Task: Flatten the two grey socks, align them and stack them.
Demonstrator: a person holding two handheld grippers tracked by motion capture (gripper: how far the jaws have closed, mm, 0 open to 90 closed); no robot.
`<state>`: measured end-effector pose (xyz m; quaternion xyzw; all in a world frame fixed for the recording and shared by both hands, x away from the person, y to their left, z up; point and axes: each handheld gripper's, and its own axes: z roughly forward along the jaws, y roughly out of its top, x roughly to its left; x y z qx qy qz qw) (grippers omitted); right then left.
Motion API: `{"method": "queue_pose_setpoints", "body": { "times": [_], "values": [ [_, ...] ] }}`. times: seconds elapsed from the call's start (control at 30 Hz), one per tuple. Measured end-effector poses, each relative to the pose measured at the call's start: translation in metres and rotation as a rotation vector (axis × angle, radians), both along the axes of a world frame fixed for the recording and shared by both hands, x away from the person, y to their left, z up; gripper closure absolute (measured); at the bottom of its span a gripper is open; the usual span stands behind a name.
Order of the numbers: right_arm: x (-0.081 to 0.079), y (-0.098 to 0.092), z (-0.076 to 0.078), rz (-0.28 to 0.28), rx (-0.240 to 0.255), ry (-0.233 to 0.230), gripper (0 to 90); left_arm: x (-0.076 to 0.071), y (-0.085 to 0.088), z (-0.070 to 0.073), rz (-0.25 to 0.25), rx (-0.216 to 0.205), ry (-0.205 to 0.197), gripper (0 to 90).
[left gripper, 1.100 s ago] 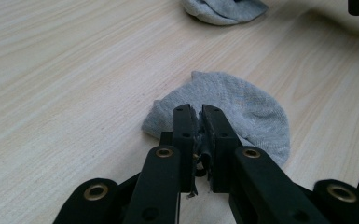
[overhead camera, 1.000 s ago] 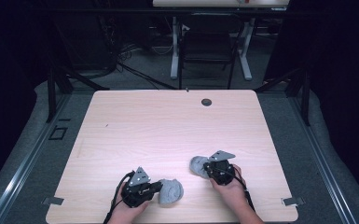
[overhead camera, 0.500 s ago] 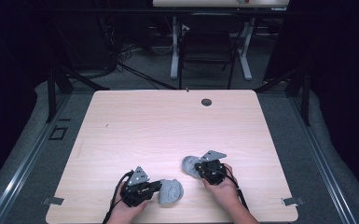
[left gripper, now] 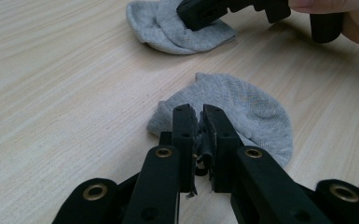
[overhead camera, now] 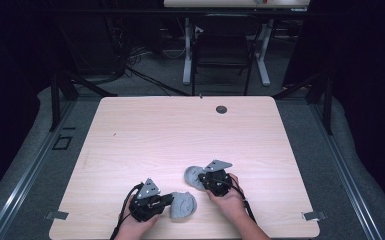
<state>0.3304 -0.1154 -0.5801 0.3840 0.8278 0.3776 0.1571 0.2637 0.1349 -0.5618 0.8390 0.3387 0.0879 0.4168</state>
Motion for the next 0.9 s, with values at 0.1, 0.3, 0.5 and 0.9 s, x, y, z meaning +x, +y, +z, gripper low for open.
{"method": "queue_pose_setpoints", "body": {
  "times": [0.1,0.3,0.5,0.9],
  "values": [
    [-0.001,0.001,0.001,-0.007,0.003,-0.008,84.8,0.000,0.000,0.000,0.002,-0.002,0.001,83.8],
    [-0.007,-0.004,0.010,0.003,0.021,-0.023,84.4,-0.001,-0.002,0.000,0.002,0.004,-0.002,83.6],
    [-0.022,-0.010,0.025,0.014,0.040,-0.041,83.6,-0.001,-0.003,0.001,-0.003,-0.005,0.000,83.5],
    [-0.050,-0.029,0.040,0.040,0.060,-0.032,78.8,-0.001,-0.007,0.003,0.001,-0.010,-0.001,79.2]
  ]
}}
